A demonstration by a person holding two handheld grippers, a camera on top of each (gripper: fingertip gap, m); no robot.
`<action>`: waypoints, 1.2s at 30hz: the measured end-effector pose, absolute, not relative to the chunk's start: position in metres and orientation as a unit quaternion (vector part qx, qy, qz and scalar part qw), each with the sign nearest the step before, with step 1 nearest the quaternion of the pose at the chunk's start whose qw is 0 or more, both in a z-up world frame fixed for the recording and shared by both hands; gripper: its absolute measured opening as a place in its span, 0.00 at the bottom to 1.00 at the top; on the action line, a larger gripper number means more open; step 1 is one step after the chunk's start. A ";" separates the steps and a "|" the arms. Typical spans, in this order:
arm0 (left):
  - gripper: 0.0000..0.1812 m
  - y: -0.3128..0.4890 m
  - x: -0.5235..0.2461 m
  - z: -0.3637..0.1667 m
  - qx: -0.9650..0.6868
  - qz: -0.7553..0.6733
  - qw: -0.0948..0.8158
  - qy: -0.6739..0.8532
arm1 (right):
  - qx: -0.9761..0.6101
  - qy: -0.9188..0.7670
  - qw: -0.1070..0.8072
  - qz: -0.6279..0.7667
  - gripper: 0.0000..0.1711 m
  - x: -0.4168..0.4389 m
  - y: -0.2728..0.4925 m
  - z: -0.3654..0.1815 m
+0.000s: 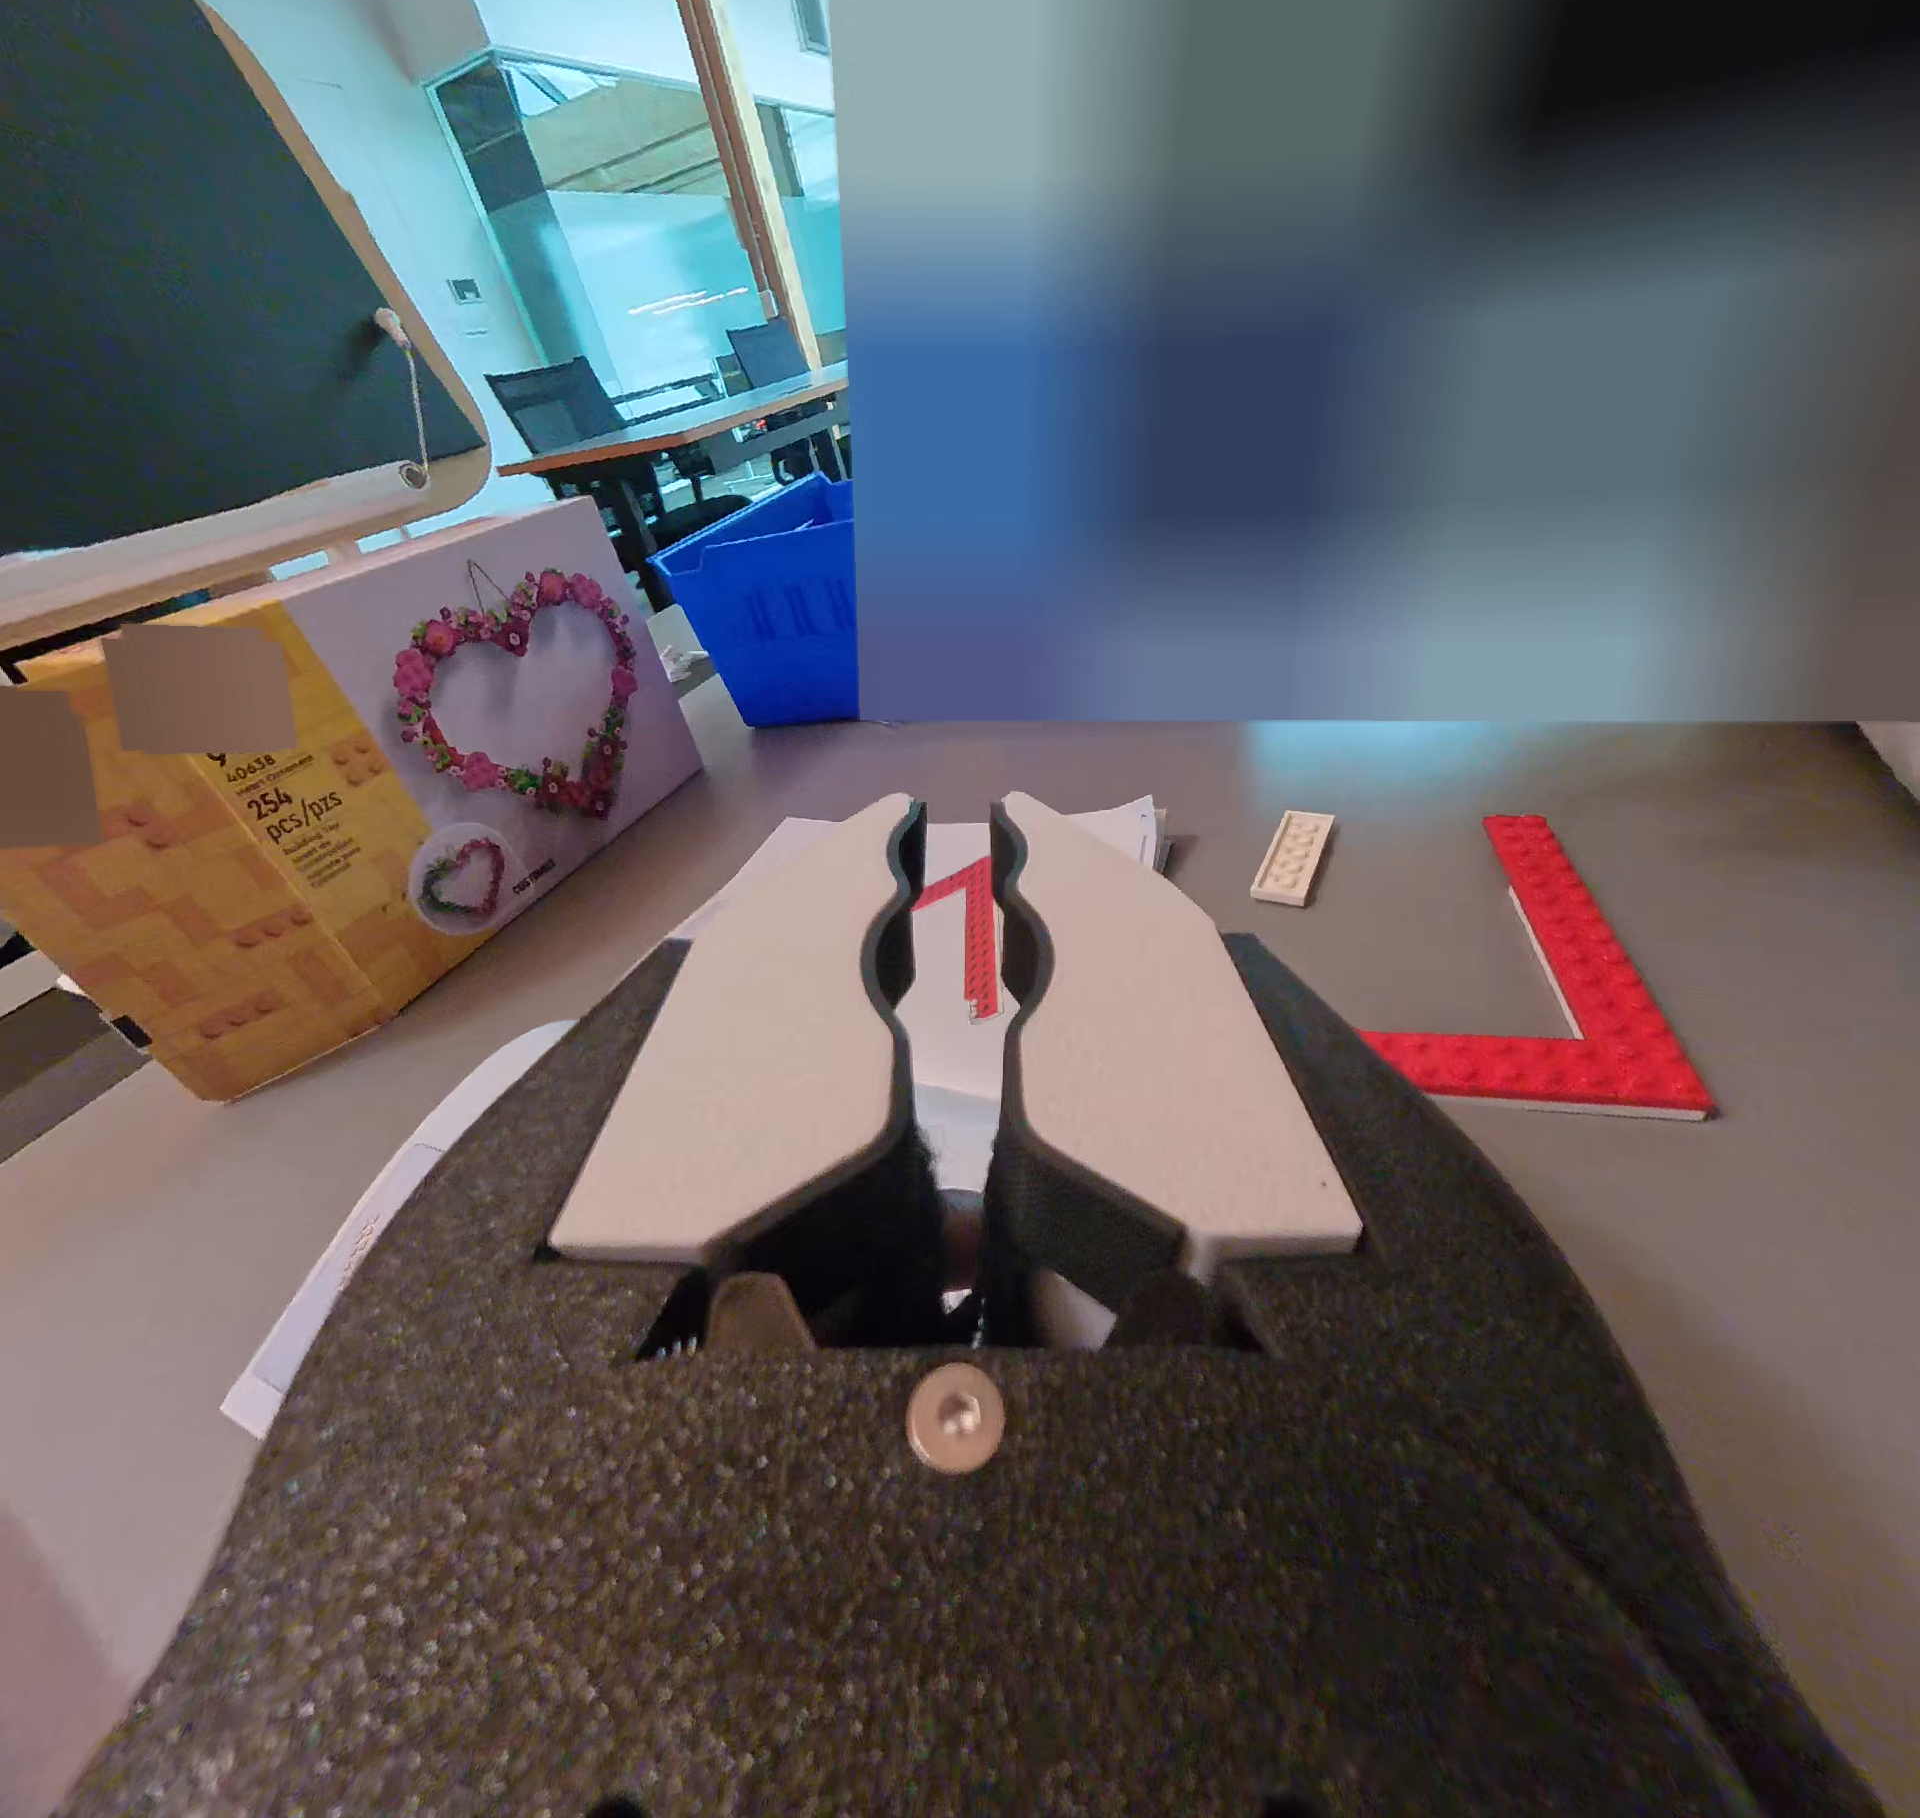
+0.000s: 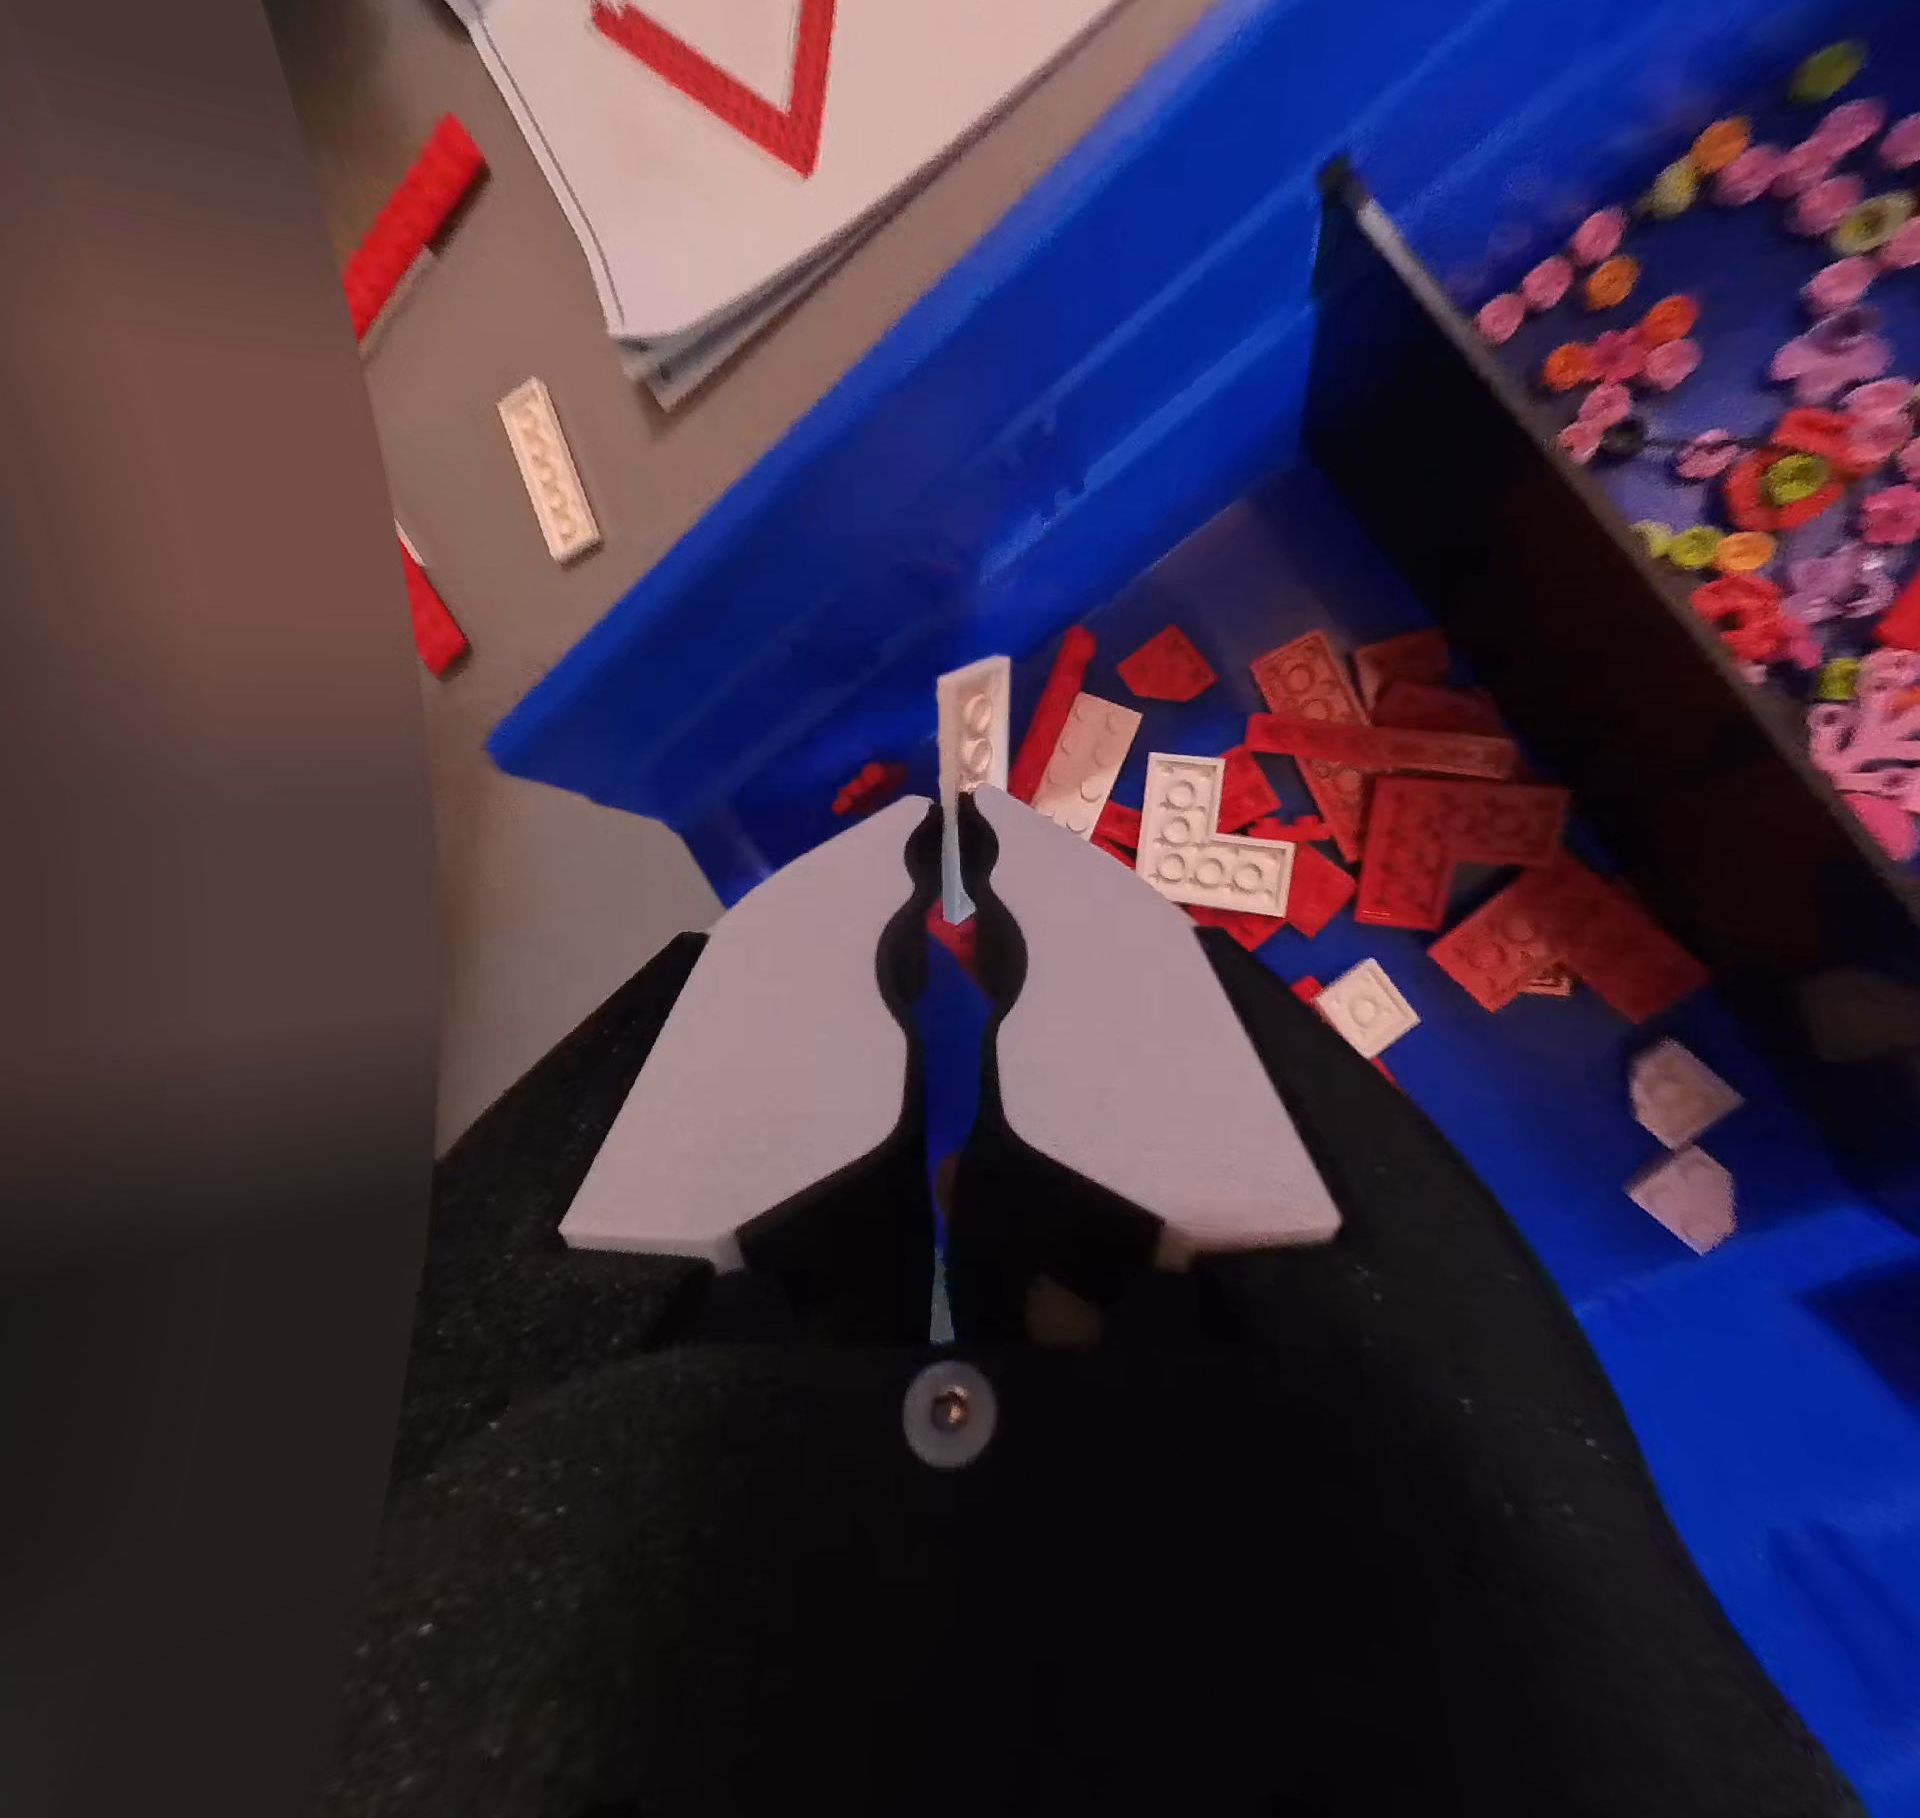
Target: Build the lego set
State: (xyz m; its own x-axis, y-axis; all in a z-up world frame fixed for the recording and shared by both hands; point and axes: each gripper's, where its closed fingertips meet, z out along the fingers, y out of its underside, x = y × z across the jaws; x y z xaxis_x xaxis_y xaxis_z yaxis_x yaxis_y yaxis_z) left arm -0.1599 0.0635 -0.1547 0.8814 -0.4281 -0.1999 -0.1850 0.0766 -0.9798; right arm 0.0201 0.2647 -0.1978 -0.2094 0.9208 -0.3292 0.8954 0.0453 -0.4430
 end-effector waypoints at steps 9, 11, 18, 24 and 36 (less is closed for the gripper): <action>0.06 0.071 -0.146 -0.164 -0.714 -0.057 0.657 0.236 | -0.553 -0.720 0.163 0.385 0.02 0.008 0.205 -0.116; 0.07 0.069 -0.141 -0.163 -0.719 -0.057 0.648 0.245 | -0.522 -0.743 0.187 0.376 0.02 0.004 0.175 -0.120; 0.08 0.055 -0.127 -0.163 -0.730 -0.092 0.630 0.248 | -0.503 -0.745 0.159 0.408 0.02 -0.018 0.090 -0.178; 0.08 0.037 -0.106 -0.179 -0.739 -0.088 0.609 0.274 | -0.520 -0.751 0.161 0.373 0.02 -0.030 0.073 -0.215; 0.08 0.036 -0.123 -0.181 -0.750 -0.069 0.612 0.242 | -0.474 -0.821 0.211 0.238 0.02 -0.035 0.073 -0.242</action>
State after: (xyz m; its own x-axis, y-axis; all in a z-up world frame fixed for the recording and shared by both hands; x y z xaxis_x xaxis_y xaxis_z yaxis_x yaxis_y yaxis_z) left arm -0.1234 0.0359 -0.1807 0.8739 -0.4464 -0.1924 -0.2783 -0.1350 -0.9509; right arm -0.0351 0.0727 -0.2420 -0.4622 0.8786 0.1206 0.6776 0.4376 -0.5910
